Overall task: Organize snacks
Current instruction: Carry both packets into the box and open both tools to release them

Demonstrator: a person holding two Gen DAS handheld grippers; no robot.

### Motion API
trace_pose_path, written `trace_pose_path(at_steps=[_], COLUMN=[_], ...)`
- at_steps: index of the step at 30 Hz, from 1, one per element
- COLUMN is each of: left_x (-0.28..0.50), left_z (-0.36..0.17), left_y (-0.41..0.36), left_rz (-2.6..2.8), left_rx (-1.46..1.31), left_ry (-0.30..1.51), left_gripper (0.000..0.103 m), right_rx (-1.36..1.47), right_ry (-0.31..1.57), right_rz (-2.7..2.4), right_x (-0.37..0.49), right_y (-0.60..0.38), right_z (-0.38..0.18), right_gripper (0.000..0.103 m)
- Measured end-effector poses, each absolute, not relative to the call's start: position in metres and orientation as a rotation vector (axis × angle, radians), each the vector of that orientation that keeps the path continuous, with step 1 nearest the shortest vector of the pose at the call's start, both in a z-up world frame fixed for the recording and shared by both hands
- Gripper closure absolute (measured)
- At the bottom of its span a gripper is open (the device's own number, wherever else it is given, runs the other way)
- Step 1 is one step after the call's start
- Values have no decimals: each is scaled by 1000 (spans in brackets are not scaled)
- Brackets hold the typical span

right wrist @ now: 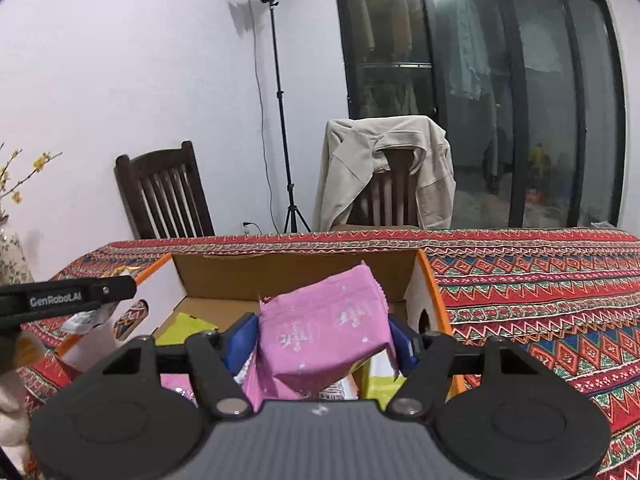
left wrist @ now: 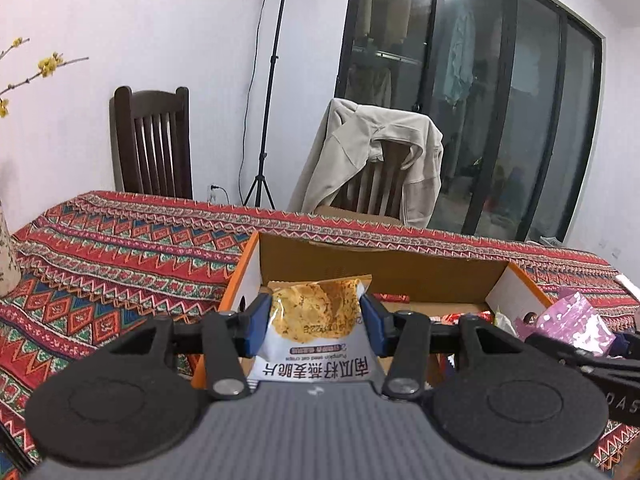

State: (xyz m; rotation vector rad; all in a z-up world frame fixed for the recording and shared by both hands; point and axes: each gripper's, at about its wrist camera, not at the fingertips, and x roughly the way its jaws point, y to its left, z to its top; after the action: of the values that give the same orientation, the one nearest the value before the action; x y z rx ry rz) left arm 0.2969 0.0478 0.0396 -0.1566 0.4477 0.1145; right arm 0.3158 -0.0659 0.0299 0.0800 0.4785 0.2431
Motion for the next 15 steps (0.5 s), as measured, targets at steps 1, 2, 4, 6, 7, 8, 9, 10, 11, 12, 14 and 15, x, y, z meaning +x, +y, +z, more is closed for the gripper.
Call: trace_pose_path(at_steps=[1,2,4,6,7,8,9,10,11,12,14,15], left_x=[297,297,296,292,290,287,285,284,284,283,282,281], left_z=[38,37,36,36,36,36,37,37,38,39,40,41], left_y=[47,47,45,44,44,44,45,46,47,47,48,48], left_rz=[113,115,116,122,121,114,106,103,104,107,114,117], left_rx=[-157,-157,-153,-157,-163,-173,-186,-195,-200,-206,-208,-208], left_ry=[452,454,454,440,428,413,400,399,399,396,395,391], left_gripper=[53,51,40,19,5,0,0,0,0,0,0,0], right_rx=[76,73,69,75,87,99,110,118,120,119,118,119], right_ry=[486,495,508,513,508,503,499,493,487,486,484,483], right_rz=[245,246,239,229,228,230,234,235,235,233,230,231], right_x=[316,317,319,319,318,317,316,315,313,312,310,310], right_y=[-65,-64,-64,-66,-68,-70,-72,-74,-75,-75,-76,-76], right_z=[28,25,21,20,20,21,21,21,21,21,22,22], right_gripper=[35,35,33,23,20,13,4,0,0,0,0,0])
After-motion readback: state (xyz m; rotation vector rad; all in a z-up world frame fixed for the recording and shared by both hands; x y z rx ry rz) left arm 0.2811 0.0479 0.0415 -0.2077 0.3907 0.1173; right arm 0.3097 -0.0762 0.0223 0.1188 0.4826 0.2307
